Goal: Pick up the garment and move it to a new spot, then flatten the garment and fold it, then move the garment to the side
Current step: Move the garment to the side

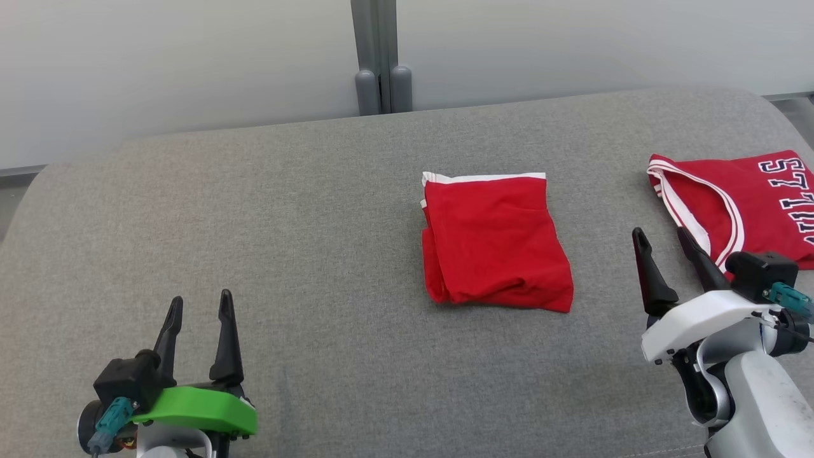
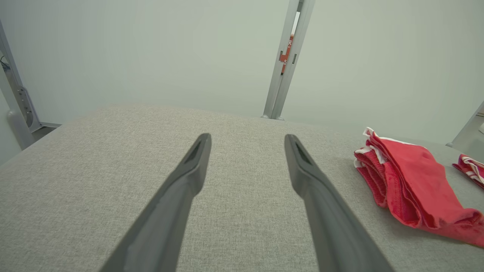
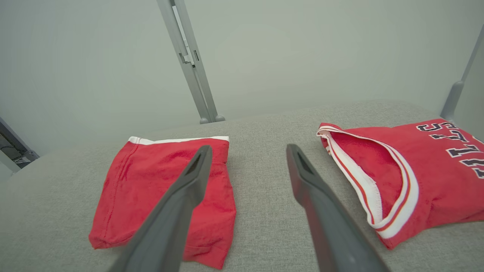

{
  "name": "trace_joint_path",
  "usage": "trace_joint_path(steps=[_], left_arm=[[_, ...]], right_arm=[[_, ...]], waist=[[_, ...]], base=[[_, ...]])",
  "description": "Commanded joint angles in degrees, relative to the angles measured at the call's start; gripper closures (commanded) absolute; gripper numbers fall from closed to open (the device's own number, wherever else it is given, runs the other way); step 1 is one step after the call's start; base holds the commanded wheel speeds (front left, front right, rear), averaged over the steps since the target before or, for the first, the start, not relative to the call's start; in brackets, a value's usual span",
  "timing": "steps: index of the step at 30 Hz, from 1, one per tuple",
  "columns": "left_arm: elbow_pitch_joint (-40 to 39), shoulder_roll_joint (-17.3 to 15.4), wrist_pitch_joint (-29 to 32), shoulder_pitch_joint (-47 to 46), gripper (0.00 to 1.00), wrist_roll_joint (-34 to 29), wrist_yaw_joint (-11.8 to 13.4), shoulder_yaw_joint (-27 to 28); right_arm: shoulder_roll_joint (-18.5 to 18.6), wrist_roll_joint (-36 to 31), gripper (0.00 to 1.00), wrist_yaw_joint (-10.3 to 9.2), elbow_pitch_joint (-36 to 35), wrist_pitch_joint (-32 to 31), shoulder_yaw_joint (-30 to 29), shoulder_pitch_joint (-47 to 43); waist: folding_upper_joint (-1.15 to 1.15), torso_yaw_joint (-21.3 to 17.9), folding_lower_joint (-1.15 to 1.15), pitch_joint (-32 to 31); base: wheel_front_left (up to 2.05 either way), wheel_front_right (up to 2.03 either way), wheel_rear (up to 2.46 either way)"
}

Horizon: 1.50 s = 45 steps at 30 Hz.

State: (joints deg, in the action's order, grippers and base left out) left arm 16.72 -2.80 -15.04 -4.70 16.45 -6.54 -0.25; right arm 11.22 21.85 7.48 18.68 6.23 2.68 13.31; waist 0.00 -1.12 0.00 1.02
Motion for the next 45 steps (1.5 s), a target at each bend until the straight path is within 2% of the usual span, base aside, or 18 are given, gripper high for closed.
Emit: trace_joint_path(steps=[1, 12, 18, 22, 26, 33, 41, 42, 43, 44, 45], left_arm=[[-0.48, -0.19, -0.14, 0.7, 0.0, -0.68, -0.19, 0.15], [-1.38, -0.19, -0.14, 0.46, 0.0, -0.77, -0.41, 0.09], [-1.95, -0.2, -0.14, -1.12, 0.0, -0.73, -0.48, -0.45], [-2.24, -0.19, -0.14, -2.09, 0.0, -0.84, -0.53, -1.07], [-2.35, -0.19, -0.14, -3.64, 0.0, -0.23, -0.53, -2.02], [-3.8, -0.18, -0.14, -4.88, 0.0, 1.48, 0.13, -2.96], [-4.0, -0.19, -0.14, -5.0, 0.0, 2.16, 0.59, -3.39], [-3.99, -0.18, -0.14, -4.91, 0.0, 2.15, 0.48, -3.34], [-3.97, -0.18, -0.14, -4.83, 0.0, 2.12, 0.5, -3.27], [-3.94, -0.18, -0.14, -4.71, 0.0, 2.05, 0.6, -3.12], [-3.91, -0.18, -0.14, -4.67, 0.0, 1.98, 0.64, -3.0]], right_arm=[[-0.07, 0.69, 0.0, 0.03, 0.41, 0.4, -0.05, 0.56], [-0.3, 1.99, 0.0, 0.03, 0.95, -1.27, 1.76, 2.13], [-0.64, 3.23, 0.0, 0.03, 3.45, -8.36, 2.33, 6.31], [-0.85, 4.28, 0.0, 0.03, 7.53, -13.7, 2.44, 10.66], [-1.1, 2.11, 0.0, 0.03, 13.97, -18.88, -0.27, 15.16], [-3.62, -2.11, 0.0, 0.03, 22.22, -22.9, -5.25, 19.7], [-5.58, -8.18, 0.0, 0.02, 30.47, -26.37, -10.59, 21.0], [-6.12, -8.79, 0.08, 0.02, 31.22, -27.37, -10.45, 21.09], [-6.47, -9.03, 0.64, 0.03, 31.53, -27.8, -10.25, 21.16], [-6.91, -9.26, 1.0, 0.05, 31.4, -28.14, -9.56, 21.28], [-7.14, -9.55, 1.0, 0.07, 31.26, -28.74, -8.69, 21.32]], waist=[[0.0, 0.08, 0.0, 0.16], [0.0, 0.16, 0.0, 1.31], [0.0, 1.65, 0.0, 3.43], [0.0, 3.66, 0.0, 5.55], [0.0, 6.63, 0.0, 7.71], [0.0, 10.27, 0.0, 10.69], [0.0, 11.59, 0.0, 11.79], [0.0, 11.55, 0.0, 11.76], [0.0, 11.47, 0.0, 11.72], [0.0, 11.31, 0.0, 11.65], [0.0, 11.17, 0.0, 11.59]], base=[[0.0, 0.0, 0.0], [0.0, 0.0, 0.0], [0.0, 0.0, 0.0], [0.0, 0.0, 0.0], [0.0, 0.0, 0.0], [0.0, 0.0, 0.0], [0.0, 0.0, 0.0], [0.0, 0.0, 0.0], [0.0, 0.0, 0.0], [0.0, 0.0, 0.0], [0.0, 0.0, 0.0]])
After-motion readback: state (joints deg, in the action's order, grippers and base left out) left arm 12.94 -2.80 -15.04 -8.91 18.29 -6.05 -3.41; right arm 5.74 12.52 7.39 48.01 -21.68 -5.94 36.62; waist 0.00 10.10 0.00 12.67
